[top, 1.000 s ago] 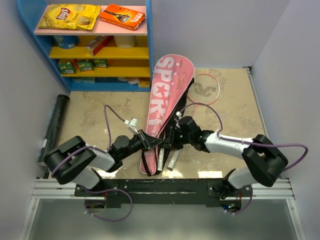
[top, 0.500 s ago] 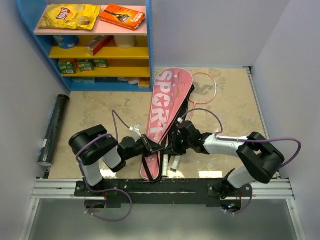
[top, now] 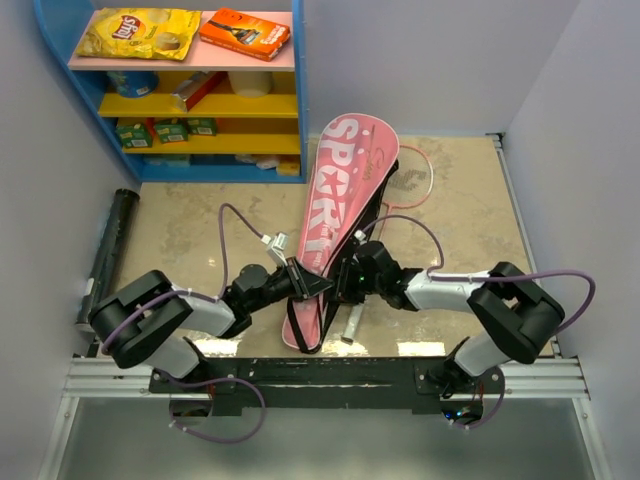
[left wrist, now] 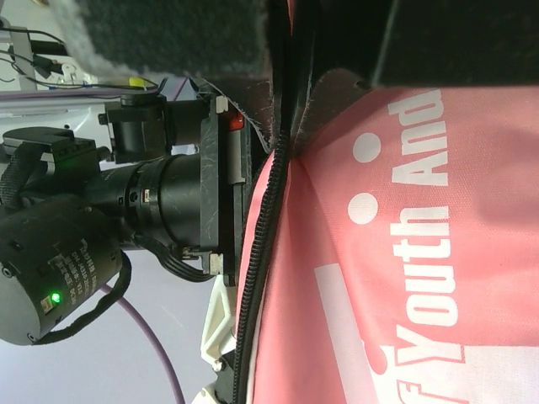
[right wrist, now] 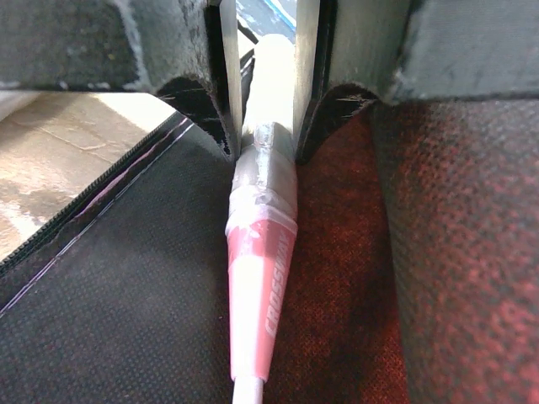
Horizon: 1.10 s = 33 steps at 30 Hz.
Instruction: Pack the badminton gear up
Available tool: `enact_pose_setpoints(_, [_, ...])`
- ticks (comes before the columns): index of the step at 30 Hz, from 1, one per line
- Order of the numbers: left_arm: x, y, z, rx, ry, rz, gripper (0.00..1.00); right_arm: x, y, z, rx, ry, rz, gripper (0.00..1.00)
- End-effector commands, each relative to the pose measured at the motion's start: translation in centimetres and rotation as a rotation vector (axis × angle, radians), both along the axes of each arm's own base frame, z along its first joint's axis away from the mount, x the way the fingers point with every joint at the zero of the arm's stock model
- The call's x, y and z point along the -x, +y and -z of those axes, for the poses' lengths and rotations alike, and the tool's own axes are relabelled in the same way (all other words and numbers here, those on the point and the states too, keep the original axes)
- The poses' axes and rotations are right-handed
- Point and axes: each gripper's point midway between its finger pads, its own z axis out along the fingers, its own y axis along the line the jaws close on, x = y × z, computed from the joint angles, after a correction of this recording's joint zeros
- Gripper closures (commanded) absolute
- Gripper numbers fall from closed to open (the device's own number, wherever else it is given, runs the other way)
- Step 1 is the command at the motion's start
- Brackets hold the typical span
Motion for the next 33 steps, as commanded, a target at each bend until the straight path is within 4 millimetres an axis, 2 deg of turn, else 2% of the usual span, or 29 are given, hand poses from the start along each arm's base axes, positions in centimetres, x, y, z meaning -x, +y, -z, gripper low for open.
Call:
enact_pose_setpoints(1, [5.4,-1.1,0.5,0.045,0.03,0.23,1.0,-5.6,2.3,-5.7,-0.222,-0.208,0.152,0.86])
enact_pose_setpoints(2, [5.5,-1.0,0.7,0.046,0.037,0.23,1.0,-5.6,2.5,-6.1,-0.245,-0.216,0.151,0.85])
enact_pose_setpoints(5, [5.6,-0.8,1.4,0.038,0.05,0.229,1.0,-5.4,2.5,-5.5,-0.239,-0.202,0.144,0.82])
enact_pose_setpoints(8, [5.6,-0.8,1.3,0.042,0.045,0.227,1.0,-4.8,3.2,-4.8,-0.251,-0.179,0.11,0.74])
enact_pose_setpoints(12, [5.2,-1.0,1.1,0.024,0.032,0.223,1.0,-4.5,2.8,-4.5,-0.226,-0.182,0.103,0.6])
enact_pose_setpoints(13, [5.1,-1.0,1.2,0.016,0.029,0.22,1.0,-4.6,2.6,-5.1,-0.222,-0.204,0.108,0.58])
enact_pose_setpoints(15, [5.0,-0.9,1.1,0.004,0.023,0.214,1.0,-4.5,2.1,-5.2,-0.173,-0.212,0.097,0.54])
enact_pose_setpoints(16, [5.0,-0.9,1.0,0.0,0.019,0.214,1.0,-4.7,1.8,-6.0,-0.163,-0.235,0.106,0.52])
enact_pose_setpoints(18, [4.8,-0.9,0.9,-0.004,0.014,0.207,1.0,-4.6,0.9,-6.0,-0.094,-0.24,0.1,0.5])
enact_pose_setpoints(19, [4.7,-0.9,1.0,-0.006,0.012,0.206,1.0,-4.8,0.4,-7.0,-0.083,-0.268,0.115,0.49])
enact_pose_setpoints(20, [4.6,-0.9,1.0,-0.008,0.013,0.201,1.0,-4.5,-0.2,-6.6,-0.043,-0.255,0.116,0.48])
enact_pose_setpoints(25, [4.1,-1.0,1.1,-0.016,0.01,0.189,1.0,-4.0,-2.5,-7.8,0.059,-0.294,0.119,0.42])
enact_pose_setpoints(28, [3.7,-1.0,0.8,-0.016,0.0,0.185,1.0,-3.8,-5.5,-7.9,0.191,-0.303,0.164,0.41])
enact_pose_setpoints(31, [3.4,-1.0,0.7,-0.03,-0.012,0.179,1.0,-4.9,-8.8,-8.1,0.318,-0.337,0.237,0.39])
enact_pose_setpoints(32, [3.2,-1.0,0.4,-0.028,-0.018,0.177,1.0,-5.5,-9.2,-8.7,0.345,-0.357,0.241,0.4])
enact_pose_setpoints(33, [3.0,-0.8,0.6,-0.038,-0.017,0.174,1.0,-6.2,-10.1,-8.3,0.397,-0.359,0.266,0.4])
